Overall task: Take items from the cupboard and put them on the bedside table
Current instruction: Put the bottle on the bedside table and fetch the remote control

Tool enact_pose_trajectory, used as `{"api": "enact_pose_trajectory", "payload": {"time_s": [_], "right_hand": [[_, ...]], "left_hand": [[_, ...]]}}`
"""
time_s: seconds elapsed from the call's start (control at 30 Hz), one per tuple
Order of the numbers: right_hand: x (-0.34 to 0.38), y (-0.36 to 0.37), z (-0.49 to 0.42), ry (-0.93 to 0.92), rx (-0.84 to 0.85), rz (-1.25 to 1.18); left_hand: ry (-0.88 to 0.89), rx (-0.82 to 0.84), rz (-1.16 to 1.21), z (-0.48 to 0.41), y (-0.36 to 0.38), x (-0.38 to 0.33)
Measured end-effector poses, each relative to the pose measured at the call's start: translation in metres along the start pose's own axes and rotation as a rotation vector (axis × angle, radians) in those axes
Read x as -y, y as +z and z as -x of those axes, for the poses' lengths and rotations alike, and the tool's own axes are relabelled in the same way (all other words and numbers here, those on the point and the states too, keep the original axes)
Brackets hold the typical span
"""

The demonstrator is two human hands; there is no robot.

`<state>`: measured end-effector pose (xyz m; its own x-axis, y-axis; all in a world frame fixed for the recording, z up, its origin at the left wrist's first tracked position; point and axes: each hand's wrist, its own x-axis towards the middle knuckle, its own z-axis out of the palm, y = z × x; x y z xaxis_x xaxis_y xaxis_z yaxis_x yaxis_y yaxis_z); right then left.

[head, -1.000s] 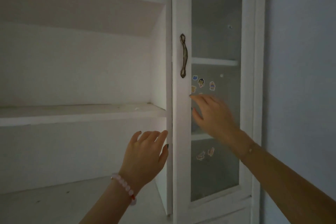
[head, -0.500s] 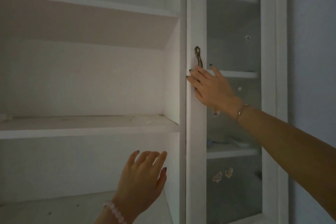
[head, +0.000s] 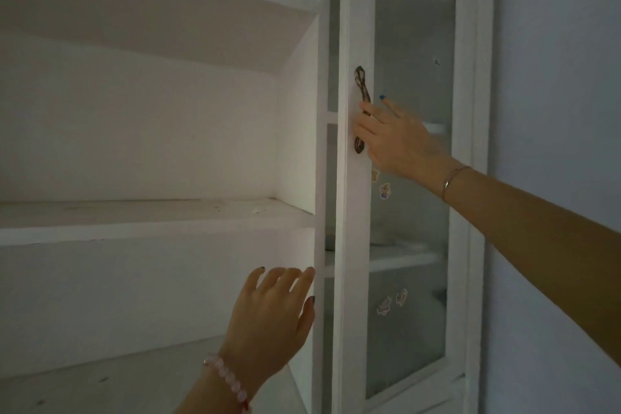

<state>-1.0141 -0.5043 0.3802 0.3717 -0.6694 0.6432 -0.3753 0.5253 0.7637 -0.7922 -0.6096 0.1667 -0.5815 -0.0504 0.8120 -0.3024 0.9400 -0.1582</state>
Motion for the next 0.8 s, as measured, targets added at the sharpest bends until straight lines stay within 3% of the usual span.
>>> {"api": "enact_pose_trajectory", "payload": {"time_s": [0.53, 0.8], "right_hand": [[-0.059, -0.080, 0.103, 0.100, -0.014, 0.011], [-0.097, -0.115, 0.163, 0.185, 0.086, 0.017]], "left_hand": [[0.086, 0.037, 0.142, 0.003, 0.008, -0.046], [0.142, 0.007, 0.177, -0.008, -0.011, -0.096]]}}
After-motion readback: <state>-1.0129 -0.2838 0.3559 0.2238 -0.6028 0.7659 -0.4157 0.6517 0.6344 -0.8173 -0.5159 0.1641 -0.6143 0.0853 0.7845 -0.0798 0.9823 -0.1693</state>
